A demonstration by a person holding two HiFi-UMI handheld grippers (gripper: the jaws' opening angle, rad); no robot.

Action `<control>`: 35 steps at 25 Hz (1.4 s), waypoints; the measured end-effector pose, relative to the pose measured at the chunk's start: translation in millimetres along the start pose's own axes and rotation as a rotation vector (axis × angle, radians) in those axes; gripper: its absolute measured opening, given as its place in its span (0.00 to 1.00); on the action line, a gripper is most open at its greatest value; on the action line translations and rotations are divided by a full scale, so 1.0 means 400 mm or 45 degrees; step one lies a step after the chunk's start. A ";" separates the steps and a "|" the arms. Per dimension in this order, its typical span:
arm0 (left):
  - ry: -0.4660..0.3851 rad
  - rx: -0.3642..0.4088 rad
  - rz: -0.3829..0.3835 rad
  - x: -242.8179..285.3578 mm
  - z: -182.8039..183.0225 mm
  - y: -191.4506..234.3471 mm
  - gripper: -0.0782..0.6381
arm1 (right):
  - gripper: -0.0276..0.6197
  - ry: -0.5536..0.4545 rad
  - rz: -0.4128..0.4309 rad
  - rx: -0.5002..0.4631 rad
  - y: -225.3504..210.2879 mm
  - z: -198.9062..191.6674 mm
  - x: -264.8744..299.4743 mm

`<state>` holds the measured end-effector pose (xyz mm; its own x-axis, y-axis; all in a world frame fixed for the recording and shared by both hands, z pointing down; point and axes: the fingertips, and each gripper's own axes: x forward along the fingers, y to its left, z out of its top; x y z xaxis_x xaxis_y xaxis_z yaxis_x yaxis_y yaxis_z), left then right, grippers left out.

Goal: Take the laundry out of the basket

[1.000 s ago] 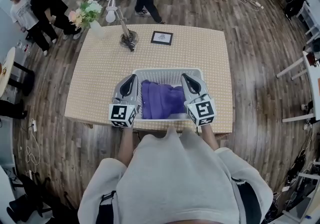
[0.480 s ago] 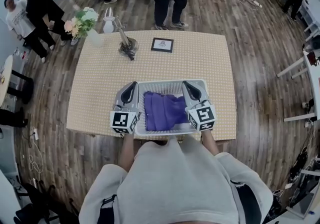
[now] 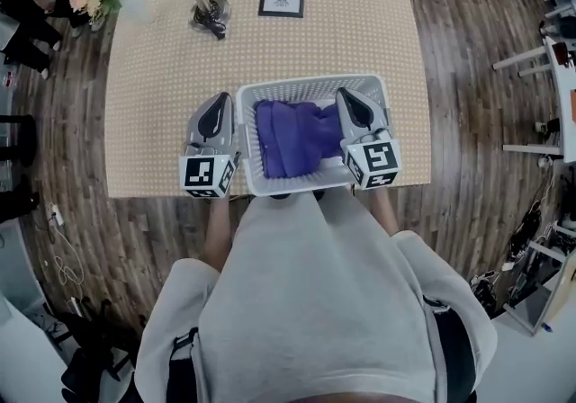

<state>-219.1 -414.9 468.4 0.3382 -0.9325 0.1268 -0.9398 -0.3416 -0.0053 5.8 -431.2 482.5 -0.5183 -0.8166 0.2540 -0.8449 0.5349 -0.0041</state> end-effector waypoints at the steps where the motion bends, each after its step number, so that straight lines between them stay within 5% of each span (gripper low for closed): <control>1: 0.010 -0.010 -0.003 -0.001 -0.013 0.001 0.12 | 0.04 0.018 -0.001 0.004 0.002 -0.013 0.001; 5: 0.041 -0.024 0.000 0.007 -0.047 0.008 0.12 | 0.04 0.097 0.049 -0.008 0.025 -0.056 0.014; 8: 0.051 -0.020 0.006 0.013 -0.067 0.018 0.12 | 0.04 0.156 0.116 -0.142 0.054 -0.084 0.034; 10: 0.055 -0.031 0.018 0.004 -0.079 0.023 0.12 | 0.04 0.227 0.226 -0.422 0.101 -0.117 0.038; 13: 0.055 -0.045 0.031 -0.008 -0.091 0.030 0.12 | 0.04 0.442 0.428 -1.148 0.173 -0.230 0.029; 15: 0.048 -0.053 0.042 -0.013 -0.093 0.032 0.12 | 0.04 0.578 0.520 -1.458 0.189 -0.309 0.015; 22: 0.019 -0.080 0.062 -0.022 -0.085 0.030 0.12 | 0.05 0.770 0.652 -1.278 0.183 -0.356 -0.025; 23: 0.017 -0.082 0.063 -0.024 -0.085 0.030 0.12 | 0.20 0.837 0.686 -1.244 0.180 -0.368 -0.036; 24: 0.015 -0.085 0.064 -0.026 -0.084 0.030 0.12 | 0.48 0.922 0.724 -1.219 0.176 -0.387 -0.048; 27: 0.007 -0.095 0.066 -0.032 -0.079 0.027 0.12 | 0.81 1.100 0.798 -1.250 0.162 -0.459 -0.057; 30: 0.004 -0.096 0.069 -0.034 -0.076 0.020 0.12 | 0.96 1.210 0.844 -1.323 0.147 -0.551 -0.028; 35: 0.002 -0.103 0.099 -0.047 -0.073 0.039 0.12 | 0.97 1.393 0.982 -1.444 0.122 -0.736 0.011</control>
<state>-241.6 -399.1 494.8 0.2641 -0.9556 0.1310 -0.9641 -0.2576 0.0649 1.2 -344.9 768.2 0.0019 -0.0726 0.9974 0.2779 0.9581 0.0692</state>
